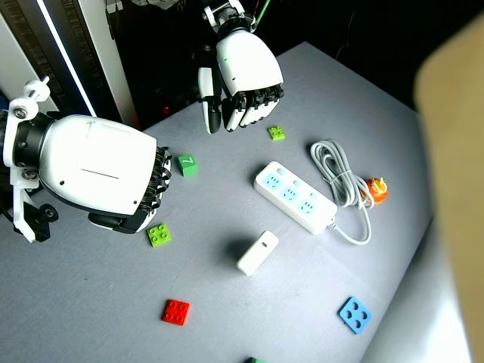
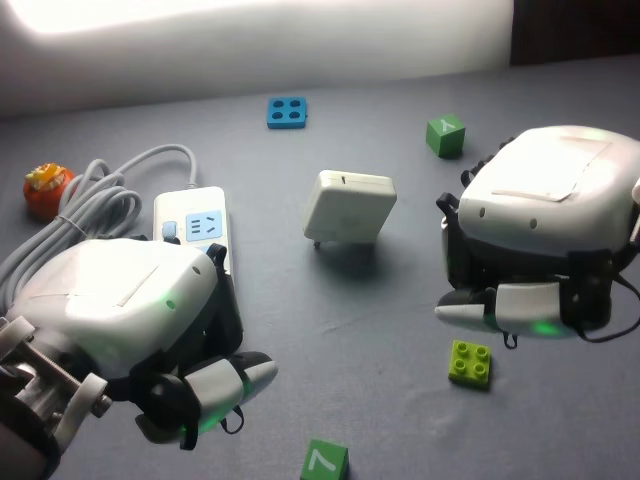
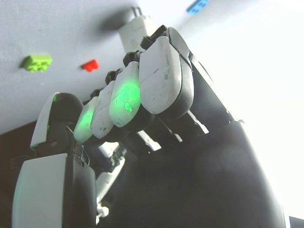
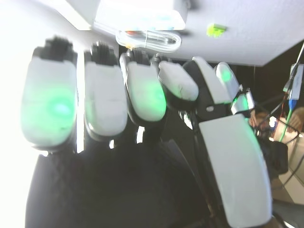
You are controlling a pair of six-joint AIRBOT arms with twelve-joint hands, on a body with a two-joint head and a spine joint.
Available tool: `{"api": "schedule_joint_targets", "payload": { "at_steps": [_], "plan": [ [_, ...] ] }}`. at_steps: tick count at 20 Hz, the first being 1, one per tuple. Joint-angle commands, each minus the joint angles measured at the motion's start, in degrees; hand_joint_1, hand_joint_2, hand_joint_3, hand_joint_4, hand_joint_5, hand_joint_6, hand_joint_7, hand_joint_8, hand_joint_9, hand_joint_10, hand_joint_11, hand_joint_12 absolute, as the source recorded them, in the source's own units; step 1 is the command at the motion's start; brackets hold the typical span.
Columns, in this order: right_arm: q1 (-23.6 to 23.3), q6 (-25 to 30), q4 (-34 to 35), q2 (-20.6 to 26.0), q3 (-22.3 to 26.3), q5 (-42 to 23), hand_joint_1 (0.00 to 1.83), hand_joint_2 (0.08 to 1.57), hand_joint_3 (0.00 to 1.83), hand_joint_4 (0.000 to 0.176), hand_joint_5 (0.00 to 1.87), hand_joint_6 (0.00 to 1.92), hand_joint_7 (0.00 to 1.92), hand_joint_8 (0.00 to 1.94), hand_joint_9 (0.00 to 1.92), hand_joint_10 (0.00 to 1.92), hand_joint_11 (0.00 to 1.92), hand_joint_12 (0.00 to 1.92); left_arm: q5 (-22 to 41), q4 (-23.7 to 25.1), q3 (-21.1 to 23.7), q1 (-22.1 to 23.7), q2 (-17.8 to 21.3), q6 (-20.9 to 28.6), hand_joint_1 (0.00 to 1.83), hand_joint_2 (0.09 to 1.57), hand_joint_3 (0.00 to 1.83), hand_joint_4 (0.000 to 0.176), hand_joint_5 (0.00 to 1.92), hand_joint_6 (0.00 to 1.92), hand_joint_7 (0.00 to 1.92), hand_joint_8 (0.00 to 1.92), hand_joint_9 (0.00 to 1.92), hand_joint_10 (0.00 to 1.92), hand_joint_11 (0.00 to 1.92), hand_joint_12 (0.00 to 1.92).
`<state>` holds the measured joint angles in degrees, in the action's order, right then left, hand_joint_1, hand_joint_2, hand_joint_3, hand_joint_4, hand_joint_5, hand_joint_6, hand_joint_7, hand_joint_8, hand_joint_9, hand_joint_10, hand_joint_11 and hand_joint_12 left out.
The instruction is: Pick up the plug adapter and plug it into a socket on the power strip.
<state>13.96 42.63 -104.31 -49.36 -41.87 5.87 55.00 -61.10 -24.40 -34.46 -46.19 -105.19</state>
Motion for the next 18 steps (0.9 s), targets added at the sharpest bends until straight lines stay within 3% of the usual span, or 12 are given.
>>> {"api": "schedule_joint_targets", "payload": {
  "at_steps": [1,4,9,14,18],
  "plan": [
    [-0.3,0.3,-0.5,0.4,0.2,2.3,0.15,1.01,0.1,0.0,0.1,0.06,0.1,0.06,0.07,0.06,0.0,0.18,3.5,3.4,-0.1,0.5,0.2,-0.2,0.0,1.1,0.16,0.0,0.0,0.0,0.0,0.0,0.0,0.0,0.0,0.03],
    [-0.4,1.1,-0.5,0.2,0.3,3.1,0.15,1.04,0.0,0.0,0.12,0.0,0.12,0.0,0.1,0.0,0.0,0.22,3.3,2.3,-0.1,0.5,0.2,-0.7,0.0,1.18,0.01,0.0,0.0,0.0,0.0,0.0,0.0,0.0,0.0,0.0],
    [-1.1,1.3,-0.5,1.0,1.1,7.3,0.13,1.04,0.0,0.0,0.1,0.0,0.1,0.0,0.09,0.0,0.0,0.24,3.3,-0.3,-0.5,0.4,0.7,-2.0,0.0,1.18,0.01,0.0,0.0,0.0,0.0,0.0,0.0,0.0,0.0,0.0],
    [-1.8,4.8,-0.5,0.5,1.8,11.1,0.12,1.06,0.0,0.0,0.07,0.0,0.07,0.0,0.05,0.0,0.0,0.09,1.1,-2.3,-0.6,0.0,2.1,-2.2,0.0,1.17,0.0,0.0,0.0,0.0,0.0,0.0,0.0,0.0,0.0,0.0],
    [-4.2,7.3,-0.5,-1.3,0.2,10.1,0.2,1.05,0.0,0.0,0.11,0.0,0.13,0.0,0.11,0.0,0.0,0.25,-0.7,-6.3,-0.6,0.5,2.4,-4.8,0.0,1.18,0.0,0.0,0.0,0.0,0.0,0.0,0.0,0.0,0.0,0.0]
  ]
}}
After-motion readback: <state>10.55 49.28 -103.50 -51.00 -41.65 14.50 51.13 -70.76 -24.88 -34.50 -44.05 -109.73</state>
